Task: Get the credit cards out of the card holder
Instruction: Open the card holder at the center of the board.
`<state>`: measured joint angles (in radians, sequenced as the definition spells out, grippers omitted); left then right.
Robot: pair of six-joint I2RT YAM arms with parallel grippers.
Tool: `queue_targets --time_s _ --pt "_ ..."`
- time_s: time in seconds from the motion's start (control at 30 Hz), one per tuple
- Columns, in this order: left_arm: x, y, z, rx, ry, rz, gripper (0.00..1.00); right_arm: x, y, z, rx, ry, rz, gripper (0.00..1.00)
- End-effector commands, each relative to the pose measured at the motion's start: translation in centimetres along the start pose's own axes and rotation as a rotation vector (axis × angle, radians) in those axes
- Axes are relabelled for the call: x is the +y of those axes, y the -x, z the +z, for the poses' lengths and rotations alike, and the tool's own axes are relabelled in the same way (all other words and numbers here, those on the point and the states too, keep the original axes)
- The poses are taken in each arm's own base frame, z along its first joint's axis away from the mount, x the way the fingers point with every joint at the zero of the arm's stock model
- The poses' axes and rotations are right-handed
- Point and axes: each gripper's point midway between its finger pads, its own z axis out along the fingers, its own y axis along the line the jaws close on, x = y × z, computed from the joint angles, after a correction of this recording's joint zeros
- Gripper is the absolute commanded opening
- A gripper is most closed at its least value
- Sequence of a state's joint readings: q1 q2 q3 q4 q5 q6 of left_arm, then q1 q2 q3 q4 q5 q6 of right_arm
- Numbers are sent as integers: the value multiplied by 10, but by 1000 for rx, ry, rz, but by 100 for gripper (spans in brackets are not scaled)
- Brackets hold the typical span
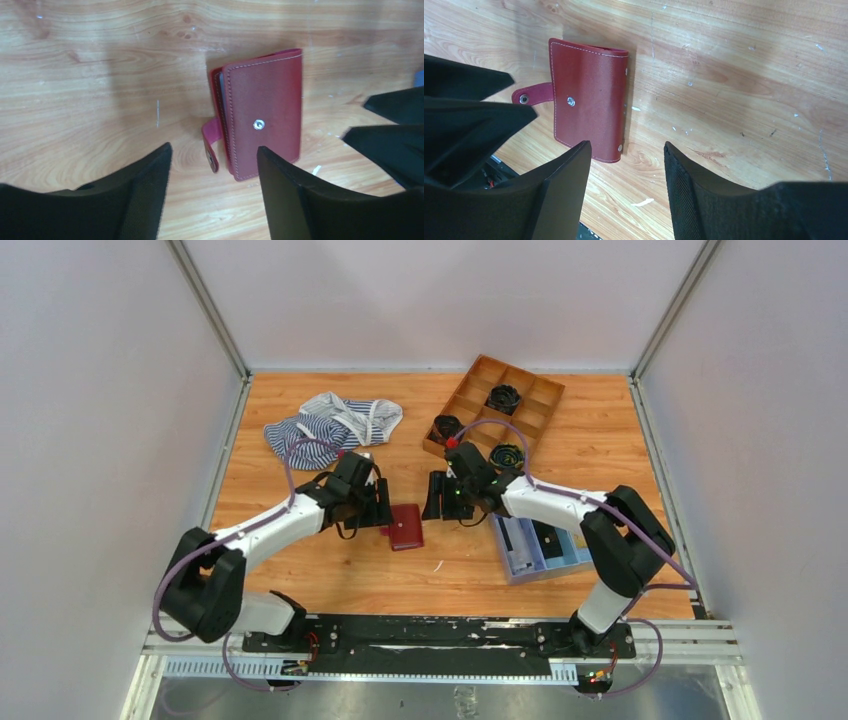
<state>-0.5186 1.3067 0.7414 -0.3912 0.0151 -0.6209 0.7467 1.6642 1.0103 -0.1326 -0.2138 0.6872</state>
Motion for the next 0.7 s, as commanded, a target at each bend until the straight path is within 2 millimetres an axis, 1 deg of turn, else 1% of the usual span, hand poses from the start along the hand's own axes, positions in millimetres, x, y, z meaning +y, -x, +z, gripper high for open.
queue_targets --time_s 0.0,0.1,0.17,0.23,0.27,0.3,0.33,0.43,0.53,0.6,0.67 --pt "2 -12 20 59 -1 -7 62 -9 -4 -5 -4 -33 -6 59" --pt "2 -11 23 55 -1 -13 50 -10 -4 -8 -10 -35 -1 58" --pt "1 -11 23 57 -2 -11 40 -11 -5 -9 -12 -36 -2 58" --pt "0 -10 22 59 -6 -7 24 -9 -4 -10 -14 -32 -4 58" --pt "-1 -10 22 58 -10 -3 12 -8 -3 -11 -19 -30 -5 58" --pt "-2 -8 20 57 -13 0 3 -7 -1 -12 -23 -28 -6 58" --pt "-3 -6 18 55 -17 5 0 -6 0 -14 -27 -25 -8 58" --pt "-13 6 5 25 -47 22 0 -2 6 -23 -48 -23 -24 57" --pt "-32 20 -13 -7 -119 33 0 -1 16 -39 -89 -32 -50 57" --pt "-47 27 -25 -15 -183 39 0 -5 20 -51 -114 -39 -46 57" --pt "-66 31 -37 -7 -265 33 0 -16 24 -64 -140 -43 -13 57"
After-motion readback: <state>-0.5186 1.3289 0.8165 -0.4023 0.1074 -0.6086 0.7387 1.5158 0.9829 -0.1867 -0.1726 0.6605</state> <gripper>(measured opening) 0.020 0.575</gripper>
